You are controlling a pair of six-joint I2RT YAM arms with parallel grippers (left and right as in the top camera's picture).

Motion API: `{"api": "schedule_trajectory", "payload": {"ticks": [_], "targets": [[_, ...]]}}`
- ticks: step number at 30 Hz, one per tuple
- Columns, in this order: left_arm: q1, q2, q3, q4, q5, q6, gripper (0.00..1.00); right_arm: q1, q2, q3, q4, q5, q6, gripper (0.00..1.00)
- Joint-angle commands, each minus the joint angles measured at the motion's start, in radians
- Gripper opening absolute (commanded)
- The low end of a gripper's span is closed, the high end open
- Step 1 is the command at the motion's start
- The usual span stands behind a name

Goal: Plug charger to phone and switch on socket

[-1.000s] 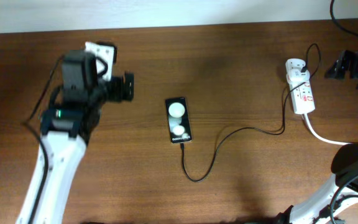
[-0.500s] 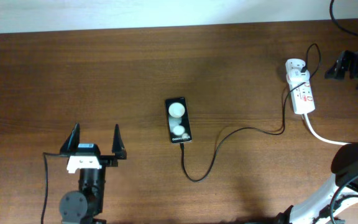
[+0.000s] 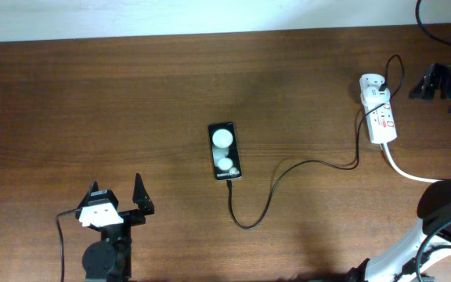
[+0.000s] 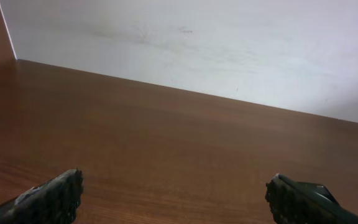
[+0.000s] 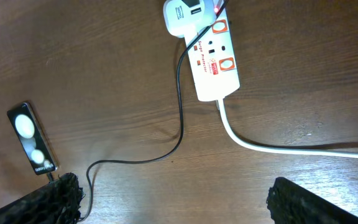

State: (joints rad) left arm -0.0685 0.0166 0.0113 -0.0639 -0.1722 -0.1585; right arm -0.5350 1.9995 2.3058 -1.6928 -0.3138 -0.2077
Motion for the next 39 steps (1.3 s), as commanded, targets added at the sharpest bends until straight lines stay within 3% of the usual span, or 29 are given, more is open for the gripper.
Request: {"api": "schedule_trajectory", "payload": {"ticks": [1, 6, 9, 14, 39], "targets": [[0.006, -0.012, -0.002, -0.014, 0.038, 0.076, 0.99, 0.006, -0.022, 0.008, -0.006, 0.001, 0.007, 0.99], [0.006, -0.012, -0.001, -0.016, 0.048, 0.113, 0.99, 0.006, -0.022, 0.008, -0.006, 0.001, 0.007, 0.99], [0.006, -0.012, -0.001, -0.021, 0.091, 0.209, 0.99, 0.006, -0.022, 0.008, -0.006, 0.001, 0.007, 0.99], [0.006, -0.012, -0.001, -0.023, 0.157, 0.208, 0.99, 0.006, -0.022, 0.008, -0.005, 0.001, 0.007, 0.99], [0.006, -0.011, -0.001, -0.021, 0.158, 0.209, 0.99, 0.006, -0.022, 0.008, -0.005, 0.001, 0.007, 0.99]]}}
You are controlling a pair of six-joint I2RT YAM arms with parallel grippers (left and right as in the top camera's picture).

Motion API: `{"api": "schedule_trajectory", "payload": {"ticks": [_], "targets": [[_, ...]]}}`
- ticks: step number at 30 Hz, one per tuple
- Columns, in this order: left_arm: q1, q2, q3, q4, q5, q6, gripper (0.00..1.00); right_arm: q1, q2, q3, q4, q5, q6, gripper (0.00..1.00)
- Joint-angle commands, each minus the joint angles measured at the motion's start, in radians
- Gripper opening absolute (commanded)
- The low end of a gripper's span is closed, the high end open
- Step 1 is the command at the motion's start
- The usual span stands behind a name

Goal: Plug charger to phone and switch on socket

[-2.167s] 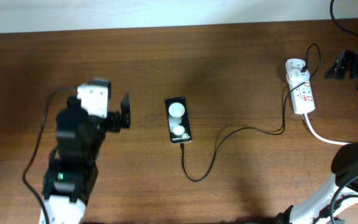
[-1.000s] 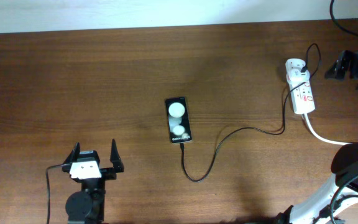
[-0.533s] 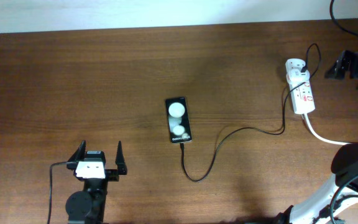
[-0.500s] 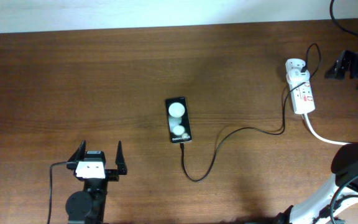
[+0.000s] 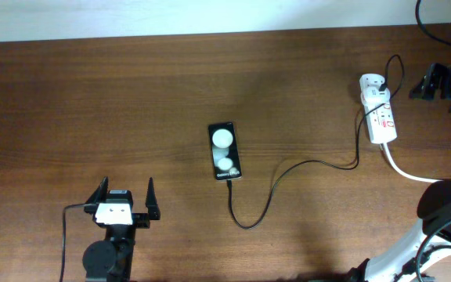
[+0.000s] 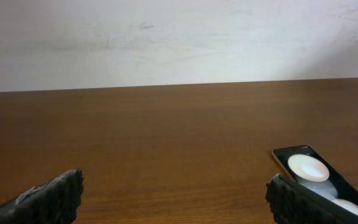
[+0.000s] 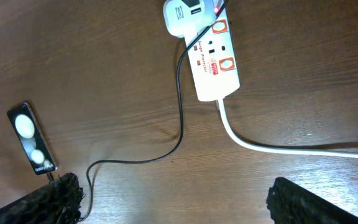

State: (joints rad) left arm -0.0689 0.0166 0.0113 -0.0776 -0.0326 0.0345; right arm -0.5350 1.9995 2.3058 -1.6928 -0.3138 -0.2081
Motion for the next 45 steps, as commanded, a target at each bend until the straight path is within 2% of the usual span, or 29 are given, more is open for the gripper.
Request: {"api": "schedule_trajectory", "payload": {"ticks": [1, 7, 9, 11, 17, 20, 22, 25, 29, 33, 38, 43, 45], "targets": [[0.006, -0.011, -0.001, -0.007, 0.019, 0.016, 0.99, 0.006, -0.022, 0.008, -0.006, 0.001, 0.008, 0.99], [0.006, -0.011, -0.001, -0.007, 0.019, 0.016, 0.99, 0.006, -0.021, 0.008, -0.006, 0.001, 0.008, 0.99], [0.006, -0.011, -0.001, -0.007, 0.019, 0.016, 0.99, 0.007, -0.021, -0.002, 0.059, -0.001, 0.008, 0.99], [0.006, -0.011, -0.001, -0.007, 0.019, 0.016, 0.99, 0.026, -0.039, -0.095, 0.186, -0.009, 0.008, 0.99], [0.006, -0.011, -0.001, -0.007, 0.019, 0.016, 0.99, 0.149, -0.256, -0.845, 0.851, -0.014, 0.008, 0.99], [0.006, -0.011, -0.001, -0.007, 0.019, 0.016, 0.99, 0.234, -0.376, -1.148, 1.154, -0.014, 0.008, 0.99], [0.006, -0.011, -0.001, -0.007, 0.019, 0.016, 0.99, 0.284, -0.484, -1.296, 1.334, -0.014, 0.008, 0.99], [0.006, -0.011, -0.001, -0.007, 0.019, 0.016, 0.99, 0.362, -0.771, -1.559, 1.709, -0.014, 0.008, 0.99], [0.006, -0.011, -0.001, -0.007, 0.019, 0.016, 0.99, 0.431, -1.079, -1.801, 2.007, -0.014, 0.008, 0.99], [0.006, -0.011, -0.001, -0.007, 0.019, 0.016, 0.99, 0.438, -1.325, -1.921, 2.02, -0.042, 0.008, 0.99], [0.006, -0.011, -0.001, -0.007, 0.019, 0.016, 0.99, 0.439, -1.474, -2.005, 2.02, -0.052, 0.008, 0.98], [0.006, -0.011, -0.001, -0.007, 0.019, 0.016, 0.99, 0.439, -1.651, -2.174, 2.019, -0.052, 0.008, 0.99], [0.006, -0.011, -0.001, -0.007, 0.019, 0.016, 0.99, 0.447, -1.773, -2.266, 2.02, -0.064, 0.008, 0.99]]}}
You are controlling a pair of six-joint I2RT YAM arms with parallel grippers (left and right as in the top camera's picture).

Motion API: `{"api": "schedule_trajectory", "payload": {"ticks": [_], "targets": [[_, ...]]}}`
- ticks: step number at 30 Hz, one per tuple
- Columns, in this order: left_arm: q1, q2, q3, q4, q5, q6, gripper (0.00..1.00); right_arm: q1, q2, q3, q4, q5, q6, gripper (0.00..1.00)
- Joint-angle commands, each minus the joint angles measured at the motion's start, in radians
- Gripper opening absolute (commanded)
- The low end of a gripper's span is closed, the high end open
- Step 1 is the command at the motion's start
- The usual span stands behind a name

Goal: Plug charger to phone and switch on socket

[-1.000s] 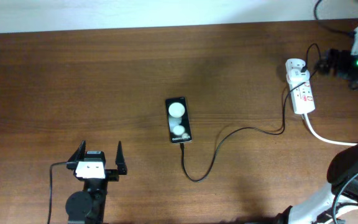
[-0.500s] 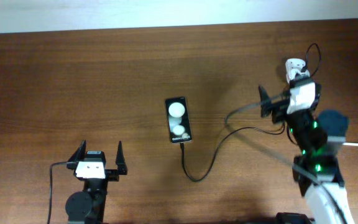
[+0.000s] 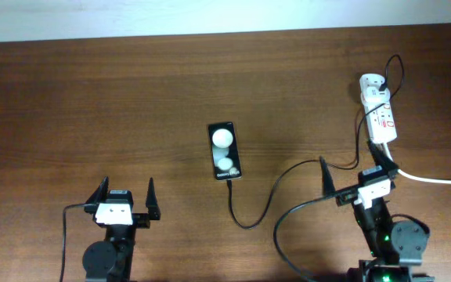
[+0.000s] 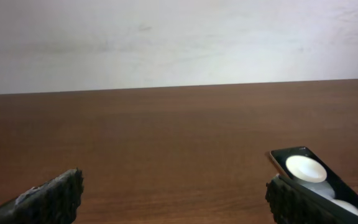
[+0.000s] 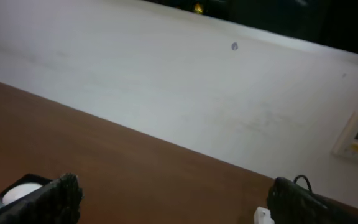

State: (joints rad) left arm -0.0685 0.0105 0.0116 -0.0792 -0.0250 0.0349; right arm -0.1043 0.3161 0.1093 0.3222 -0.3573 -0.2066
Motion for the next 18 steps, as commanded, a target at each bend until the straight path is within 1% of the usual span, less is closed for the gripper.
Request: {"api": "schedule_trajectory", "payload": {"ticks": [1, 4, 6, 8, 10, 11, 13, 14, 18], "targets": [[0.006, -0.005, -0.002, -0.006, 0.011, 0.015, 0.99, 0.019, -0.146, -0.104, -0.019, -0.039, 0.006, 0.99], [0.006, -0.005, -0.002, -0.006, 0.011, 0.015, 0.99, 0.02, -0.211, -0.104, -0.102, -0.041, 0.01, 0.99], [0.006, -0.005, -0.002, -0.006, 0.011, 0.015, 0.99, 0.02, -0.247, -0.104, -0.194, -0.025, 0.01, 0.99], [0.006, -0.005, -0.002, -0.006, 0.011, 0.015, 0.99, 0.02, -0.303, -0.104, -0.303, 0.019, 0.01, 0.99], [0.006, -0.005, -0.002, -0.006, 0.011, 0.015, 0.99, 0.02, -0.313, -0.104, -0.339, 0.078, 0.014, 0.99], [0.006, -0.005, -0.002, -0.006, 0.011, 0.015, 0.99, 0.02, -0.313, -0.104, -0.347, 0.133, 0.06, 0.99], [0.006, -0.005, -0.002, -0.005, 0.011, 0.015, 0.99, 0.02, -0.313, -0.104, -0.385, 0.327, 0.262, 0.99], [0.006, -0.005, -0.002, -0.006, 0.011, 0.015, 0.99, 0.02, -0.313, -0.104, -0.391, 0.364, 0.286, 0.99], [0.006, -0.005, -0.002, -0.006, 0.011, 0.015, 0.99, 0.02, -0.313, -0.104, -0.402, 0.366, 0.286, 0.99]]}}
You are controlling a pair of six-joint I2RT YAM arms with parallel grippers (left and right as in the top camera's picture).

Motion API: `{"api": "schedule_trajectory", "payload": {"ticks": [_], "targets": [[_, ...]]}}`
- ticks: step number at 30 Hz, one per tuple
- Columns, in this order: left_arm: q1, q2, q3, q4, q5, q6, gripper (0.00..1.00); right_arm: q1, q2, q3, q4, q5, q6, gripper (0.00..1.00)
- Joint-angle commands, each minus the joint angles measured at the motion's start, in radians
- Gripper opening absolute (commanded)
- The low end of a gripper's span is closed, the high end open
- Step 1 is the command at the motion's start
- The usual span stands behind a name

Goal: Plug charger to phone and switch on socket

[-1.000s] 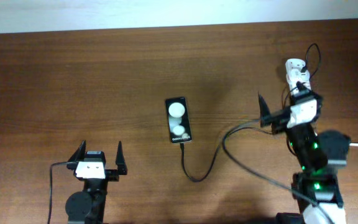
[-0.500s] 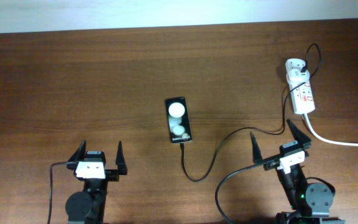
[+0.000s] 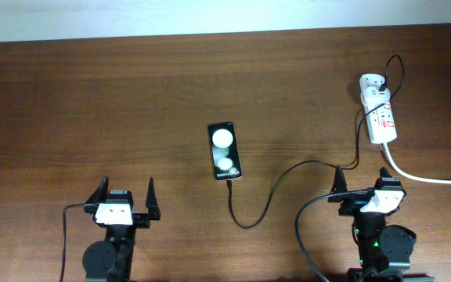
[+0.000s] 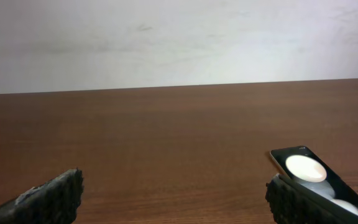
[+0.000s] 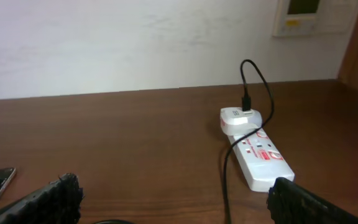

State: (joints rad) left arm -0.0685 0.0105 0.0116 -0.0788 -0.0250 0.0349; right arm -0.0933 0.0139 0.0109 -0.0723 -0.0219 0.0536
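Note:
The black phone (image 3: 225, 151) lies flat mid-table, and its corner shows in the left wrist view (image 4: 309, 174). A black charger cable (image 3: 271, 192) meets the phone's near end, loops forward and runs right to the white adapter (image 3: 373, 84) in the white power strip (image 3: 381, 121). My left gripper (image 3: 124, 192) stands open and empty at the front left. My right gripper (image 3: 362, 184) stands open and empty in front of the strip (image 5: 263, 163). Its camera also sees the adapter (image 5: 241, 119) and the cable (image 5: 225, 180).
A white mains cord (image 3: 421, 177) runs from the strip's near end off the right edge of the table. A white wall (image 4: 179, 37) stands behind the table's far edge. A small wall panel (image 5: 306, 15) hangs at the back right.
My right gripper has shifted slightly right and turned. Its camera now faces the power strip instead of the wall. The left gripper, phone and cable have not moved.
At first my right arm was high at the right edge, looking down on the strip, and my left gripper pointed left. Then the left gripper faced straight back with the phone in view. Later the right arm stood low at the front right, and now it faces the strip.

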Motion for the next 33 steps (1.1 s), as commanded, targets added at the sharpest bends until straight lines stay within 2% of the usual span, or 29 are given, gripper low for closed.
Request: {"api": "schedule_trajectory", "payload": {"ticks": [1, 7, 33], "targets": [[0.006, -0.005, -0.002, -0.006, 0.011, 0.015, 0.99, 0.009, -0.011, -0.005, -0.008, 0.031, 0.024, 0.99], [0.006, -0.005, -0.002, -0.006, 0.011, 0.015, 0.99, 0.022, -0.011, -0.005, -0.002, -0.054, -0.129, 0.99], [0.006, -0.005, -0.002, -0.006, 0.011, 0.015, 0.99, 0.021, -0.011, -0.005, -0.002, -0.048, -0.125, 0.99]]}}
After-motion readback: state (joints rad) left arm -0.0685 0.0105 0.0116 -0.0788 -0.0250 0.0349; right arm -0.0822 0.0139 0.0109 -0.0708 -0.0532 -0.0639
